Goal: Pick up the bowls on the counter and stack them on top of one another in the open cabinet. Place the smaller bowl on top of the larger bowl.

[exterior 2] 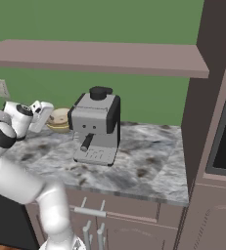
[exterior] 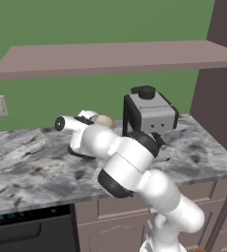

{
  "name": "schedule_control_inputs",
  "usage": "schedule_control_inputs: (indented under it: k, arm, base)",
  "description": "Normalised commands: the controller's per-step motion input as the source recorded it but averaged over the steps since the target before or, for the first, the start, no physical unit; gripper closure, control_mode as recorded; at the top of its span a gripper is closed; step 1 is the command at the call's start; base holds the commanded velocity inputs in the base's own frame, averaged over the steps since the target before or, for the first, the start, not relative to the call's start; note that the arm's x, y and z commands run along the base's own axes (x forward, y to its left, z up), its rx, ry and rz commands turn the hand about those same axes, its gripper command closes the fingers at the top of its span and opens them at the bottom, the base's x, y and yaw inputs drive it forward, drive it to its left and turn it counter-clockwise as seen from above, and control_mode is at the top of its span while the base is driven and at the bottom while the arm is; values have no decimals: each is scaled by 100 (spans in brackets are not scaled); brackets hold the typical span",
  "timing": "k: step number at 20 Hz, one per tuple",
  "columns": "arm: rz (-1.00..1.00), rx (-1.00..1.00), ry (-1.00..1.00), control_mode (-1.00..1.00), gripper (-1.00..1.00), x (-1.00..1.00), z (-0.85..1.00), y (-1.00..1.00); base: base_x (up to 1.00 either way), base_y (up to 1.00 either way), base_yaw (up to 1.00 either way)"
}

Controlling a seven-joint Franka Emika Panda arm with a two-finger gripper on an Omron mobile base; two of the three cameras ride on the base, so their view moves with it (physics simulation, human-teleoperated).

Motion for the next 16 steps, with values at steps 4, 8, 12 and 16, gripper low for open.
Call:
schedule_control_inputs:
  k: [4,8,12,16]
  arm:
    - [0,0,0,-100,100,19,-11,8]
    - [0,1,1,-100,100,20,-10,1]
    - [0,1,2,-100,100,24,-8,0]
    - [3,2,3,-100,100,16,-7,0]
  base:
    - [0,0,0]
    - [0,0,0]
    - [0,0,0]
    - [0,0,0]
